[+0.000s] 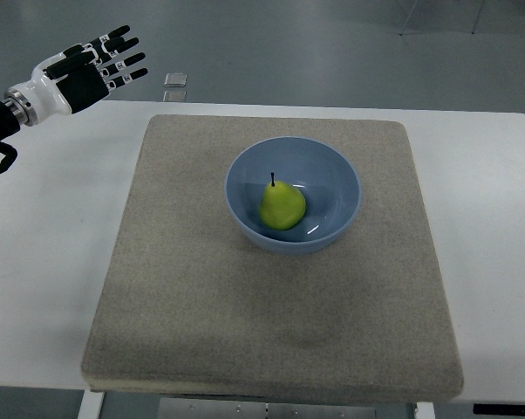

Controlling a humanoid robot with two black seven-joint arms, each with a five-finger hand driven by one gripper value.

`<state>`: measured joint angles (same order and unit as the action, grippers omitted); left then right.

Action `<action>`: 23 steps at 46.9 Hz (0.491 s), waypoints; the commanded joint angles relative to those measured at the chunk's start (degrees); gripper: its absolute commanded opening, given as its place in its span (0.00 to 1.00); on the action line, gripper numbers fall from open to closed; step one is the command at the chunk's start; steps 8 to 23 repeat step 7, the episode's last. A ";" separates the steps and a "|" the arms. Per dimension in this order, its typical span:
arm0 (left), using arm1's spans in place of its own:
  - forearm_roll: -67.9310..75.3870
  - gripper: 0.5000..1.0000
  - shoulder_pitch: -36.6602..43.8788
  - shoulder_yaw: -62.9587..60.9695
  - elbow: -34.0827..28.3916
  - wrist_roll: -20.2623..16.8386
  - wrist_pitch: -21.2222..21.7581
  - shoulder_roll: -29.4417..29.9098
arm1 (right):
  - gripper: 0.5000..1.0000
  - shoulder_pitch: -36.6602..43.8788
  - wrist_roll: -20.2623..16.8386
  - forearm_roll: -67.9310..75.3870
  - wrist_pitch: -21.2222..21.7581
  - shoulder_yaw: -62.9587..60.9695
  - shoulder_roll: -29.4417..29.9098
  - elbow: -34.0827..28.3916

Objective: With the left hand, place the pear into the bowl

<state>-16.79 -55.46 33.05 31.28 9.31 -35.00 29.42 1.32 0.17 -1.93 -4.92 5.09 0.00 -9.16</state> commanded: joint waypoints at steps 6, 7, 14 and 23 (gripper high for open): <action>0.00 0.99 0.00 0.00 0.00 0.00 0.00 0.11 | 0.85 -0.18 0.01 -0.18 0.00 0.36 0.00 -0.42; 0.00 0.99 0.00 0.00 0.00 0.00 0.00 0.11 | 0.85 -0.18 0.01 -0.18 0.00 0.27 0.00 -0.59; 0.00 0.99 0.00 0.00 0.00 0.00 0.00 0.11 | 0.85 -0.18 0.01 -0.18 0.00 0.27 0.00 -0.59; 0.00 0.99 0.00 0.00 0.00 0.00 0.00 0.11 | 0.85 -0.18 0.01 -0.18 0.00 0.27 0.00 -0.59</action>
